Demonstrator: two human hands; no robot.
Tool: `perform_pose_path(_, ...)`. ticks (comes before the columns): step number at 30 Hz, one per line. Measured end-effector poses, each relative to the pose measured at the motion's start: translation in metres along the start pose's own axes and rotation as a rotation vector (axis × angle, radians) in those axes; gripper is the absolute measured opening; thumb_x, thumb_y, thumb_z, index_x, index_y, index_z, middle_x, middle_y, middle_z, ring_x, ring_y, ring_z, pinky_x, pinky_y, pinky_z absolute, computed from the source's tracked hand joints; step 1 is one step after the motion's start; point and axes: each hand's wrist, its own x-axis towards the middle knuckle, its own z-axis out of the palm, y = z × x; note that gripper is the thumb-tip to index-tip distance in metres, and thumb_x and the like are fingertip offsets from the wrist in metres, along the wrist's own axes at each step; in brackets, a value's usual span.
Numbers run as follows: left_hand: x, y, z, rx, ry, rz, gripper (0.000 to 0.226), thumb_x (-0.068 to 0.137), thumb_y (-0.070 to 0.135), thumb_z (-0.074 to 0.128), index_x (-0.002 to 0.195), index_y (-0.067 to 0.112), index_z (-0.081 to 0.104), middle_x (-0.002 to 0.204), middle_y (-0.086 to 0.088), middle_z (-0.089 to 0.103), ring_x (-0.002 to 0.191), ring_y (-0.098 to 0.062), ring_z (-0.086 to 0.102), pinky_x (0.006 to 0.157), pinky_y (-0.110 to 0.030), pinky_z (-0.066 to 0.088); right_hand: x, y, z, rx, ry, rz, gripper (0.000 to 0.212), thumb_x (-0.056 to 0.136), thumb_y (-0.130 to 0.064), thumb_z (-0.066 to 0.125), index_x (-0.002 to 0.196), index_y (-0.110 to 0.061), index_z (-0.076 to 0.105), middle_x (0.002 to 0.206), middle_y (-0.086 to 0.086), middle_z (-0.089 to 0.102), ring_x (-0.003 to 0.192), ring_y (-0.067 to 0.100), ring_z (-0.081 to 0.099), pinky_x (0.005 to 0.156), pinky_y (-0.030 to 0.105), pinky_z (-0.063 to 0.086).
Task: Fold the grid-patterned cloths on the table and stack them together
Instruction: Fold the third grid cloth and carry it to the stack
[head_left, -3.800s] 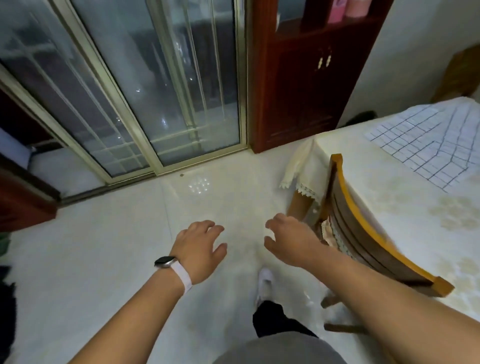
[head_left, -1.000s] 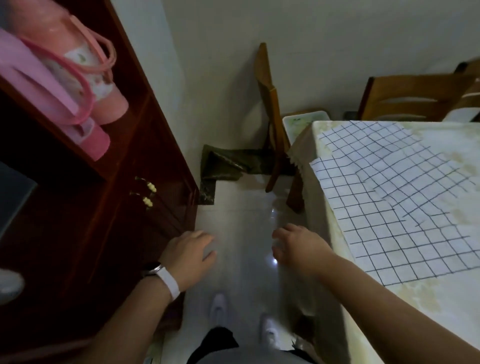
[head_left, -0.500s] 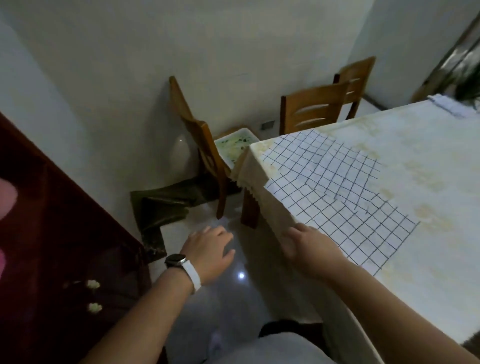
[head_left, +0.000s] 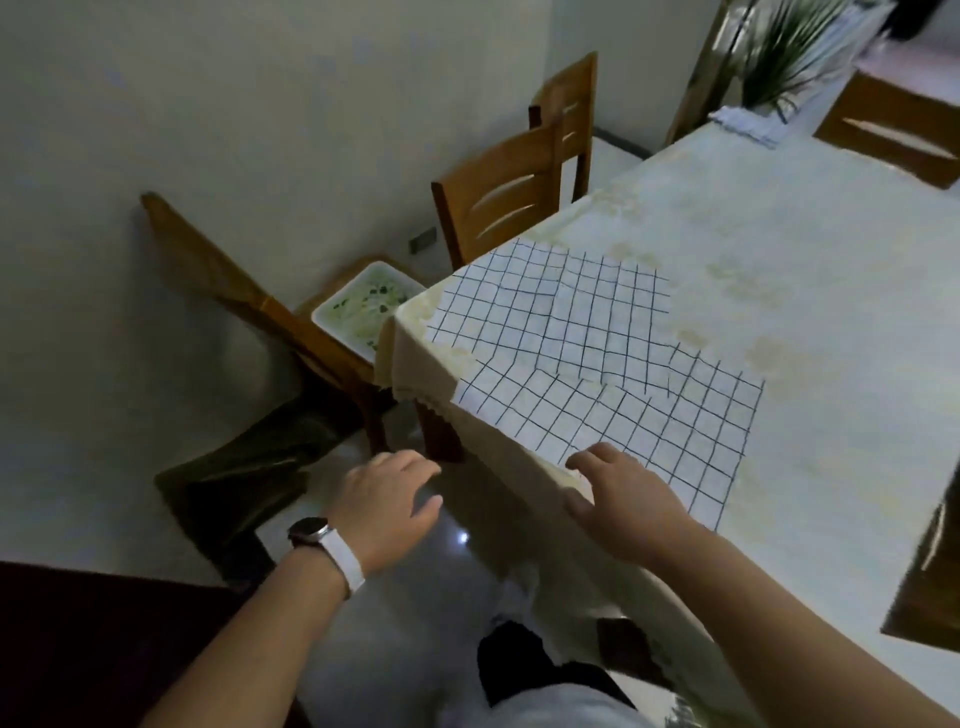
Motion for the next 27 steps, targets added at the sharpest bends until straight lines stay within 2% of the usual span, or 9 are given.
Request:
perform_pose_path(7, 0.088, 0.005, -0.021, 0.076, -0.085, 0.058, 0.043, 0.093, 0.043, 0.046, 0.134, 0.029, 0.048, 0.134, 0.012, 0.049, 0.123, -0.01, 0.044, 0.099, -0.031, 0.04, 0.074, 0.036, -0.016, 0.104, 0.01, 0.091, 0.047, 0.095, -0.047, 0.044, 0.138, -0.027, 0.045, 0.14, -0.004, 0.046, 0.122, 0.02, 0.048, 0.095, 0.038, 0.048)
perform_pose_path(11, 0.145, 0.014, -0.042, 0.114, -0.065, 0.099, 0.053, 0.085, 0.051, 0.037, 0.127, 0.026, 0.056, 0.128, 0.007, 0.056, 0.117, -0.016, 0.051, 0.094, -0.035, 0.045, 0.108, 0.063, -0.036, 0.133, 0.021, 0.12, 0.047, 0.096, -0.046, 0.044, 0.139, -0.026, 0.043, 0.14, -0.003, 0.045, 0.122, 0.02, 0.048, 0.096, 0.038, 0.047)
perform_pose_path(13, 0.171, 0.021, -0.049, 0.121, -0.05, 0.12, 0.049, 0.086, 0.049, 0.039, 0.126, 0.026, 0.056, 0.126, 0.007, 0.056, 0.115, -0.017, 0.052, 0.092, -0.034, 0.045, 0.12, 0.078, -0.047, 0.138, 0.021, 0.133, 0.048, 0.096, -0.045, 0.044, 0.14, -0.026, 0.042, 0.14, -0.003, 0.045, 0.123, 0.02, 0.047, 0.096, 0.037, 0.046)
perform_pose_path(15, 0.194, 0.03, -0.051, 0.124, -0.069, 0.146, 0.044, 0.089, 0.044, 0.045, 0.127, 0.026, 0.055, 0.129, 0.008, 0.054, 0.118, -0.015, 0.05, 0.094, -0.033, 0.043, 0.128, 0.094, -0.055, 0.146, 0.031, 0.161, 0.048, 0.096, -0.044, 0.045, 0.14, -0.025, 0.043, 0.14, -0.002, 0.046, 0.121, 0.02, 0.048, 0.094, 0.037, 0.046)
perform_pose_path(19, 0.228, 0.047, -0.044, 0.132, -0.172, 0.201, 0.056, 0.083, 0.051, 0.034, 0.13, 0.027, 0.052, 0.131, 0.009, 0.052, 0.12, -0.013, 0.047, 0.099, -0.032, 0.04, 0.13, 0.116, -0.056, 0.179, 0.015, 0.239, 0.048, 0.096, -0.045, 0.045, 0.14, -0.024, 0.044, 0.14, -0.001, 0.046, 0.121, 0.021, 0.05, 0.094, 0.037, 0.048)
perform_pose_path(24, 0.268, 0.056, -0.031, 0.129, -0.229, 0.265, 0.043, 0.092, 0.045, 0.044, 0.132, 0.029, 0.049, 0.133, 0.011, 0.05, 0.122, -0.011, 0.045, 0.099, -0.032, 0.04, 0.131, 0.134, -0.043, 0.225, -0.013, 0.345, 0.048, 0.096, -0.045, 0.046, 0.139, -0.024, 0.045, 0.139, -0.001, 0.047, 0.12, 0.02, 0.05, 0.095, 0.037, 0.048)
perform_pose_path(27, 0.291, 0.054, -0.026, 0.106, -0.26, 0.273, 0.043, 0.093, 0.045, 0.044, 0.133, 0.029, 0.048, 0.135, 0.011, 0.049, 0.123, -0.011, 0.044, 0.101, -0.033, 0.039, 0.134, 0.135, -0.035, 0.247, -0.033, 0.409, 0.048, 0.096, -0.045, 0.046, 0.14, -0.025, 0.044, 0.141, -0.002, 0.046, 0.123, 0.019, 0.048, 0.096, 0.036, 0.047)
